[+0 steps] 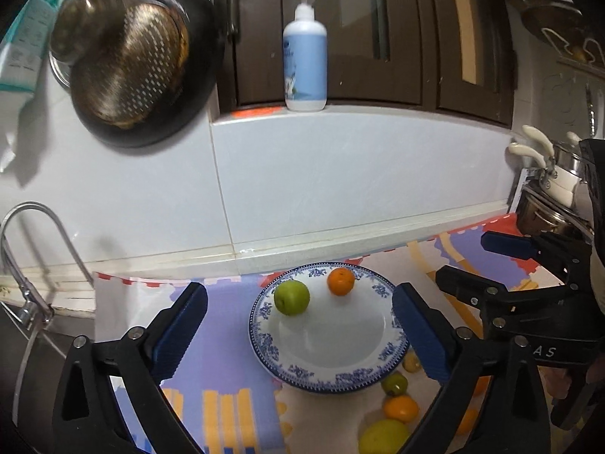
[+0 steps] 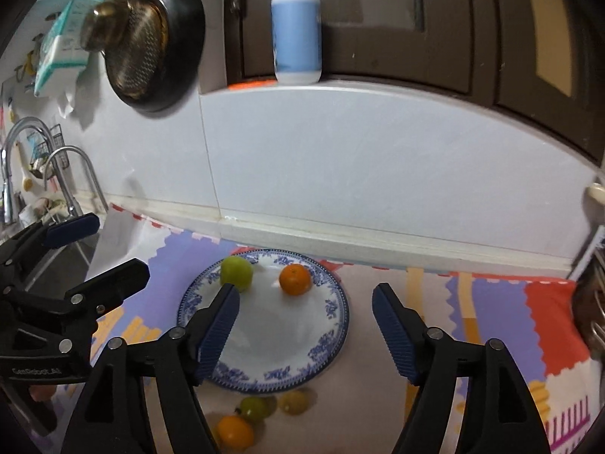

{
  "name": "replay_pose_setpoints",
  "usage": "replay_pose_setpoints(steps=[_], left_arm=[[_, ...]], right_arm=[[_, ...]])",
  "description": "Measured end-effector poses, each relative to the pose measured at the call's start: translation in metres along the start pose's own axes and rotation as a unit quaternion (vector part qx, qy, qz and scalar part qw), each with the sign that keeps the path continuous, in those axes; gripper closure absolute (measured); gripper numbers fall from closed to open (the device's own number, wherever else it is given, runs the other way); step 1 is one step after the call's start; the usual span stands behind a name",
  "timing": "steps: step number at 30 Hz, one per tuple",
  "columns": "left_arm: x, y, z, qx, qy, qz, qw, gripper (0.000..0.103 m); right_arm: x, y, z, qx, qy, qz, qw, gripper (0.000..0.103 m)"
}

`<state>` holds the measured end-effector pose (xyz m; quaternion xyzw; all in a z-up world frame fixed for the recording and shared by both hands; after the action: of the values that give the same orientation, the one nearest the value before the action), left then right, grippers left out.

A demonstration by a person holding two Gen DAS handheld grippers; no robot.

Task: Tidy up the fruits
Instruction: 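Move both open grippers back toward the remaining fruits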

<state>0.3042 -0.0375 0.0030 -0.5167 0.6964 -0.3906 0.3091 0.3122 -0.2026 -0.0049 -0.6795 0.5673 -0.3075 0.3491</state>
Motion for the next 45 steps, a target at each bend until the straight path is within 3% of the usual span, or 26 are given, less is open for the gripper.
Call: replay_pose_setpoints(steps=[12, 23, 34, 45], left_arm=[[0.012, 0.029, -0.056, 0.010, 0.000, 0.010, 0.9999, 0.002], [0.025, 0.052, -0.076, 0.012, 0.015, 0.033, 0.9993, 0.002], [0.037, 0.081, -0.064, -0.030, 0.045, 0.060, 0.9968, 0.003], [0.048, 0.115, -0.031, -0.094, 0.070, 0.086, 0.9894, 0.003]], right_arm=[[-0.010, 0.031, -0.061, 0.027, 0.027, 0.011, 0.999, 0.022], [-0.015, 0.061, -0.088, 0.021, 0.035, 0.035, 0.999, 0.022], [-0.015, 0.096, -0.086, -0.017, 0.044, 0.044, 0.998, 0.022], [-0.011, 0.137, -0.059, -0.093, 0.043, 0.065, 0.993, 0.022]])
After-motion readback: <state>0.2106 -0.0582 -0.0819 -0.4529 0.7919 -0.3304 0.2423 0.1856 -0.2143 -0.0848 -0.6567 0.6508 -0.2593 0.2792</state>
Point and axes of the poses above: each gripper's, at about its wrist camera, not at the fingertips, and z roughly the way its jaws point, x to its right, y to its underside, the point moved 5 cm from there along z, roughly the way its jaws point, and after that the axes turned 1 degree about y, right-handed, at the moved point
